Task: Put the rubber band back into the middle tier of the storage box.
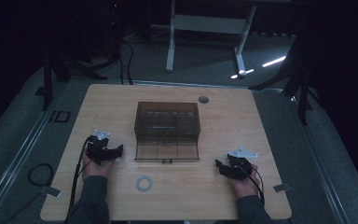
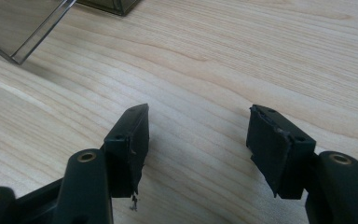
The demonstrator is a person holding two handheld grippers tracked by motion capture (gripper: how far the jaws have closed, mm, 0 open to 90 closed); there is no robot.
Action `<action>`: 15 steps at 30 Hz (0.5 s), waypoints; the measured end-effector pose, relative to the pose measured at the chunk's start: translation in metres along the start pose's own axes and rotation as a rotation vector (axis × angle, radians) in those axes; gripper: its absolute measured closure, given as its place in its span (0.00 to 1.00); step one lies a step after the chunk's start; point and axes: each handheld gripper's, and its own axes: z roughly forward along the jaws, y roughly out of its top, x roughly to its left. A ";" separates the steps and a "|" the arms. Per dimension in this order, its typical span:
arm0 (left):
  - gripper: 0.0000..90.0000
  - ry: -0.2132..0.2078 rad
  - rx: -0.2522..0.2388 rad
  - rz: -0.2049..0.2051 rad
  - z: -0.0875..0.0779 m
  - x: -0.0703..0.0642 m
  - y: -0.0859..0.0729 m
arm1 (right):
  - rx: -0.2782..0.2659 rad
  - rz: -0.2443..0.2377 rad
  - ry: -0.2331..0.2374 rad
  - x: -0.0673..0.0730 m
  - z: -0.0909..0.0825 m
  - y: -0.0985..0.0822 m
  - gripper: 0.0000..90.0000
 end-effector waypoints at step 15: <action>0.54 -0.040 0.059 -0.064 -0.013 0.007 0.002 | 0.000 0.000 0.000 0.000 0.000 0.000 0.43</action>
